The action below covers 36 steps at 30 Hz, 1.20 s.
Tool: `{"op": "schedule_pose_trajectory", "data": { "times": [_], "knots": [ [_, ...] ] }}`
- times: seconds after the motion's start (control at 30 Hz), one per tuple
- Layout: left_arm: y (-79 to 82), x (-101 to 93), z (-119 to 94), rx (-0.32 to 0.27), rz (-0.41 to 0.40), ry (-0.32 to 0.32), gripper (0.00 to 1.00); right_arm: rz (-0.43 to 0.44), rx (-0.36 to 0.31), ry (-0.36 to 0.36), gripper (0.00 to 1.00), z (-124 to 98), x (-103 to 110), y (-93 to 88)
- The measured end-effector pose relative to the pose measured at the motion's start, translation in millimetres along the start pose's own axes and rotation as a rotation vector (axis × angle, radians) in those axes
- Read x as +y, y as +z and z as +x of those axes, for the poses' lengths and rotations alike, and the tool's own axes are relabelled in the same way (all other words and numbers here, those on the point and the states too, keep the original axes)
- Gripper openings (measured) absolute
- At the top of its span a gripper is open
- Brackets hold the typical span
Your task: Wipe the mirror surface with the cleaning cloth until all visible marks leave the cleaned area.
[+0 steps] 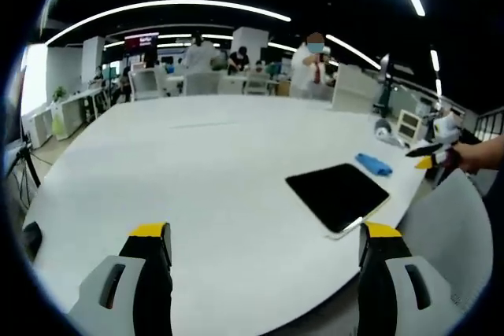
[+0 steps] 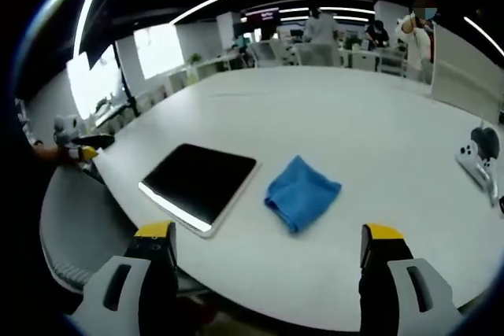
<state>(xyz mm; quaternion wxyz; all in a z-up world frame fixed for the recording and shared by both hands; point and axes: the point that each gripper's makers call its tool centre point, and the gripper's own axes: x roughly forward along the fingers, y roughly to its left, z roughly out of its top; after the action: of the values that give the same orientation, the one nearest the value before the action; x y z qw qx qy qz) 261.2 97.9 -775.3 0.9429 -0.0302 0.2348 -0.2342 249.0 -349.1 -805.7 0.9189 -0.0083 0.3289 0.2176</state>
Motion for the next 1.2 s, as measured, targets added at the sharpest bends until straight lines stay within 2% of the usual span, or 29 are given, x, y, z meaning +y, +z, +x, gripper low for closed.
{"op": "schedule_pose_trajectory", "data": {
  "times": [0.03, 0.07, 0.1, 0.13, 0.17, 0.2, 0.23, 0.27, 0.33, 0.43, 0.53, 0.6, 0.7, 0.83, 0.9, 0.93, 0.97, 1.03, 1.07, 1.13, 1.17, 1.2],
  "knots": [
    [12.4, 1.3, 0.3, -0.042, -0.019, 0.017, 0.99, 0.001, 0.003, 0.0, 0.97, 0.1, -0.4, -0.6],
    [17.6, 0.8, 2.0, -0.062, -0.008, 0.015, 0.99, 0.001, 0.005, 0.0, 0.97, 0.4, -0.6, -0.6],
    [21.3, -3.6, 5.1, -0.07, 0.036, 0.006, 0.99, 0.002, 0.005, 0.001, 0.97, 1.0, -0.3, 0.0],
    [19.1, -5.0, 6.9, -0.051, 0.098, 0.018, 0.99, 0.003, 0.008, 0.001, 0.97, 2.3, -0.4, 0.7],
    [4.1, -2.7, 10.3, 0.008, 0.183, 0.035, 0.99, 0.003, 0.009, 0.003, 0.97, 3.4, -0.1, 1.5],
    [-8.0, -4.6, 12.6, 0.047, 0.203, 0.017, 0.99, 0.003, 0.009, 0.004, 0.97, 4.1, 0.3, 2.1],
    [-17.5, -6.8, 12.2, 0.081, 0.17, -0.013, 0.99, 0.001, 0.011, 0.009, 0.96, 5.7, 1.9, 3.9],
    [-23.8, -4.8, 9.9, 0.108, 0.105, -0.021, 0.99, -0.004, 0.013, 0.01, 0.96, 6.9, 2.5, 5.1],
    [-14.2, 0.8, 7.2, 0.052, 0.141, -0.009, 0.99, -0.013, 0.015, 0.009, 0.96, 9.9, 2.0, 8.8],
    [-19.4, -1.7, 9.1, 0.083, 0.107, -0.031, 0.99, -0.018, 0.012, 0.007, 0.92, 14.6, 1.4, 17.5],
    [-12.2, -9.2, 9.2, 0.041, 0.081, -0.074, 0.99, -0.039, 0.014, 0.013, 0.87, 18.8, 2.0, 27.3],
    [-12.2, -8.0, 10.0, 0.048, 0.057, -0.072, 0.99, -0.051, 0.024, 0.018, 0.82, 22.8, 0.1, 34.2],
    [-10.0, -8.5, 10.4, 0.038, 0.065, -0.074, 0.99, -0.07, 0.031, 0.007, 0.72, 31.0, -6.1, 47.1],
    [-8.4, -9.4, 10.6, 0.032, 0.06, -0.082, 0.99, -0.08, 0.07, -0.042, 0.53, 57.2, -25.6, 54.9],
    [-8.3, -9.3, 11.4, 0.03, 0.048, -0.088, 0.99, -0.069, 0.108, -0.055, 0.49, 72.0, -31.5, 48.5],
    [-9.5, -8.7, 11.7, 0.036, 0.053, -0.088, 0.99, -0.034, 0.143, -0.051, 0.49, 83.3, -32.9, 42.7],
    [-10.1, -6.2, 11.9, 0.039, 0.065, -0.083, 0.99, -0.047, 0.136, -0.046, 0.49, 95.6, -35.5, 42.8],
    [-12.2, 1.2, 13.3, 0.048, 0.06, -0.062, 0.99, -0.061, 0.158, -0.06, 0.46, 105.7, -39.0, 36.5],
    [-13.3, 4.2, 13.1, 0.057, 0.074, -0.042, 0.99, -0.081, 0.215, -0.083, 0.43, 109.9, -44.9, 23.5],
    [-12.7, -0.6, 12.4, 0.048, 0.093, -0.046, 0.99, -0.078, 0.311, -0.102, 0.28, 112.9, -46.0, -0.5],
    [-12.9, -0.2, 12.6, 0.051, 0.097, -0.048, 0.99, -0.084, 0.299, -0.142, 0.22, 113.1, -47.7, -2.2],
    [-14.1, 2.3, 13.6, 0.058, 0.1, -0.046, 0.99, -0.219, 0.249, -0.106, 0.16, 113.6, -48.7, 6.9]
  ]
}}
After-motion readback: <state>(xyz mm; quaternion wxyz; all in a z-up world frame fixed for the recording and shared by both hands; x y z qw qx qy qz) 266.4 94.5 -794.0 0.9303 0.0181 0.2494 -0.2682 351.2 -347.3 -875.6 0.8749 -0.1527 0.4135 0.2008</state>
